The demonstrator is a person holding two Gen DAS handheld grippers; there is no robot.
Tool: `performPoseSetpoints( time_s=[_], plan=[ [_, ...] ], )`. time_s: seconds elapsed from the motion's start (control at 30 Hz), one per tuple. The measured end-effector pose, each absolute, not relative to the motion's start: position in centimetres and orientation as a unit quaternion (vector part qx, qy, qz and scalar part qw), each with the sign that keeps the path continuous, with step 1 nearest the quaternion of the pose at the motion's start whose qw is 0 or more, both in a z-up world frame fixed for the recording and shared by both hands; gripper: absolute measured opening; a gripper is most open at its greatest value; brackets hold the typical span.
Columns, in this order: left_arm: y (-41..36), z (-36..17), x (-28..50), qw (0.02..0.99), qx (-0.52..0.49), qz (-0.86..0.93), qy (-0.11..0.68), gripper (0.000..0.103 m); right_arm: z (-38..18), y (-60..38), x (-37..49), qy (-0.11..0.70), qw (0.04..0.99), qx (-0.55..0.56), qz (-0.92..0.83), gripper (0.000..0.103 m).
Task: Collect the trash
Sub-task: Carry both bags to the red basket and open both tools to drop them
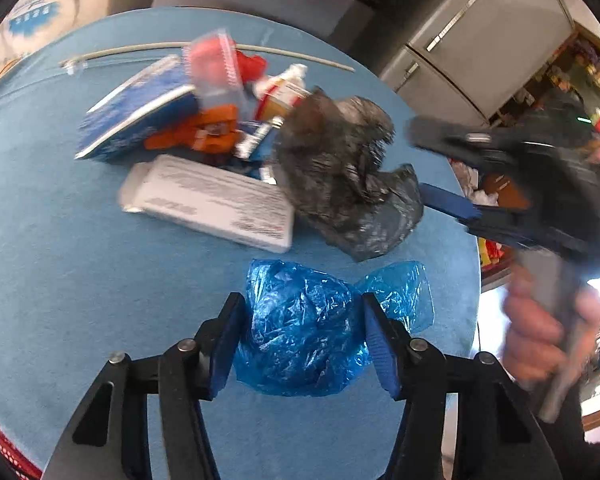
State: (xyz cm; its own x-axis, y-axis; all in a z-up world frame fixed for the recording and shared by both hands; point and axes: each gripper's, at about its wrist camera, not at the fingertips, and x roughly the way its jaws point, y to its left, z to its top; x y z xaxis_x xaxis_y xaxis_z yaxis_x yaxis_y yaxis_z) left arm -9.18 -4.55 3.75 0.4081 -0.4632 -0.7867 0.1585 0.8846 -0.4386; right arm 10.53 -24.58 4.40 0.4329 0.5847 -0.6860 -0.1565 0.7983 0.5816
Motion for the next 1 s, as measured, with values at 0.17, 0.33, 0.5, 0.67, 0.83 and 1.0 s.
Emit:
performPoseSetpoints(
  time_s=[0.17,0.33,0.5,0.67,0.83,1.0],
  plan=[
    [-0.9,5.8,-10.7,0.844,-0.152,-0.159,0.489,0.06,2.1,-21.1,13.6,0.501,0.822,0.181,0.202,0.079],
    [2.2,7.9,-12.6,0.86,-0.152,-0.127,0.47,0.06,0.5,-19.4,15.0,0.525,0.813,0.168,0.188,0.044],
    [5.8,8.8,-15.1,0.867,-0.169,-0.085,0.46,0.06,1.7,-18.7,13.8,0.511,0.827,0.146,0.182,0.041],
    [9.8,9.3,-18.2,0.86,-0.215,-0.024,0.461,0.06,4.8,-18.4,11.6,0.49,0.836,0.135,0.206,0.04],
    [12.5,9.6,-21.4,0.852,-0.234,0.057,0.465,0.06,7.2,-16.7,9.8,0.472,0.827,0.141,0.269,0.04],
    [15.9,9.1,-26.0,0.825,-0.246,0.148,0.487,0.06,8.4,-10.7,7.5,0.474,0.793,0.115,0.365,0.04]
  ],
)
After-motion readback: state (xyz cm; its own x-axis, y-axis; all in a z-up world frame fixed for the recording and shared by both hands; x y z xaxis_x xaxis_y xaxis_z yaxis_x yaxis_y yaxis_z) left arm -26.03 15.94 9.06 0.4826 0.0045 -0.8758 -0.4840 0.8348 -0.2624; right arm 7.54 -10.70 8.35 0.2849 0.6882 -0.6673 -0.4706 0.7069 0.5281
